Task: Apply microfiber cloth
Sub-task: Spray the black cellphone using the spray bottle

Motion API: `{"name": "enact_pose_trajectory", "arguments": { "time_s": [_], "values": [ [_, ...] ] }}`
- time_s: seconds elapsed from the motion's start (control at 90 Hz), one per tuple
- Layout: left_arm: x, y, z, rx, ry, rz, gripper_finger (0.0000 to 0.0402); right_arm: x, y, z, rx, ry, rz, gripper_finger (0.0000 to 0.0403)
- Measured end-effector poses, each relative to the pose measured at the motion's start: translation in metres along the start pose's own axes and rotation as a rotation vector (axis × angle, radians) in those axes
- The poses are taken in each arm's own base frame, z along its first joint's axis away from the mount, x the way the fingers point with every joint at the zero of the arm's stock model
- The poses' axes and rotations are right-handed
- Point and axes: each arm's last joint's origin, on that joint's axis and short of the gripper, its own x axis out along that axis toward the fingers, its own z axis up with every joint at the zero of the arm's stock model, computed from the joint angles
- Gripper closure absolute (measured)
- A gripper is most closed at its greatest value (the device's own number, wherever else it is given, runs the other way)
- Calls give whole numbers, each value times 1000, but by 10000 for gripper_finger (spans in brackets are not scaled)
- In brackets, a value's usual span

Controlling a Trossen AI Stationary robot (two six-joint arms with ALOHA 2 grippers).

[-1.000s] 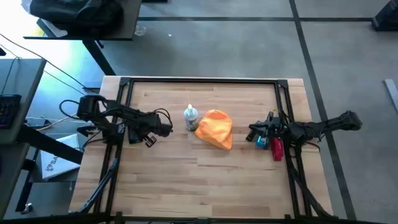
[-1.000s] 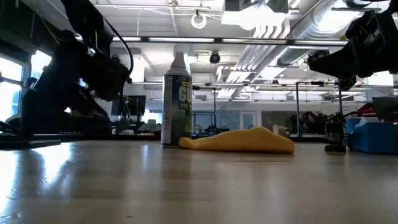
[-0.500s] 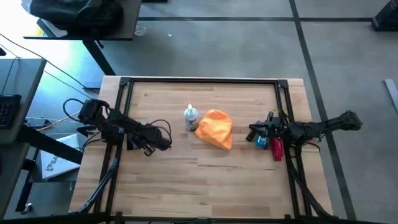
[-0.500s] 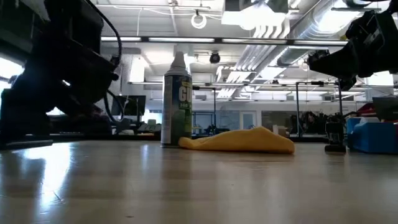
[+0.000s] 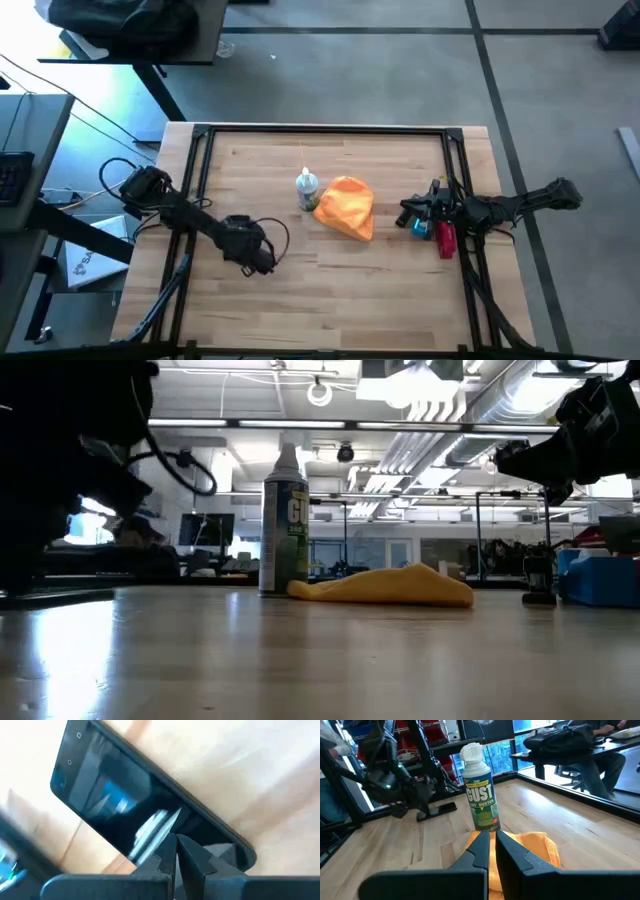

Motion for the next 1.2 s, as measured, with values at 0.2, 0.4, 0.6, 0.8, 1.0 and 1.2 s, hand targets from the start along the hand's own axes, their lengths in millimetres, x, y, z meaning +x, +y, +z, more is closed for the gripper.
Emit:
{"name": "enact_pose_trajectory", "arguments": {
  "time_s": [0.2,0.4,0.6,0.8,1.0,1.2],
  "values": [
    [-5,-24,9,113,-221,-181,401,0,0,0,0,0,0,402],
    [-14,-46,23,192,-437,-362,401,0,0,0,0,1,0,402],
    [-49,-64,35,228,-555,-524,401,0,0,0,0,0,0,402],
    [-93,-64,35,353,-524,-428,402,0,0,0,0,1,0,402],
    [-91,-51,22,372,-439,-229,402,0,0,0,-2,0,0,402],
    [-77,-51,9,338,-404,-203,389,0,1,4,126,-37,20,402]
  ]
}}
